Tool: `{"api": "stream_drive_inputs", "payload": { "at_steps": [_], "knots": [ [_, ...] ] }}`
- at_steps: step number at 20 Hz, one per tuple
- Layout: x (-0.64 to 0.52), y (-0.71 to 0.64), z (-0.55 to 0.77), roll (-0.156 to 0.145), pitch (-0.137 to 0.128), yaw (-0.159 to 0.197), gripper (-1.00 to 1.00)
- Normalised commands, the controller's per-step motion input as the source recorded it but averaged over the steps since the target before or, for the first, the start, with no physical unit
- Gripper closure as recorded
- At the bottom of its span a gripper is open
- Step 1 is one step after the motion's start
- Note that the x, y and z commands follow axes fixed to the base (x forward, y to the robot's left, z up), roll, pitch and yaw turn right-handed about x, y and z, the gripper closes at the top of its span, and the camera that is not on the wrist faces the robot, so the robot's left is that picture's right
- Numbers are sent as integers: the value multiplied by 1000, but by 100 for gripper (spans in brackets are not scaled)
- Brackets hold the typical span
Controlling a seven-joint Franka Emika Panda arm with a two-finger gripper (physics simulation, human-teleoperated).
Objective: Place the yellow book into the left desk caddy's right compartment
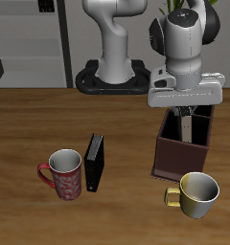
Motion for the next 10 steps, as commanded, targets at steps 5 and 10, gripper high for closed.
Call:
{"api": "stream_drive_inputs", "payload": {
  "at_steps": [5, 10],
  "knots": [
    [12, 17, -333, 11, 38, 14, 100],
    [73, -90, -195, -22, 41, 2, -100]
  ]
}}
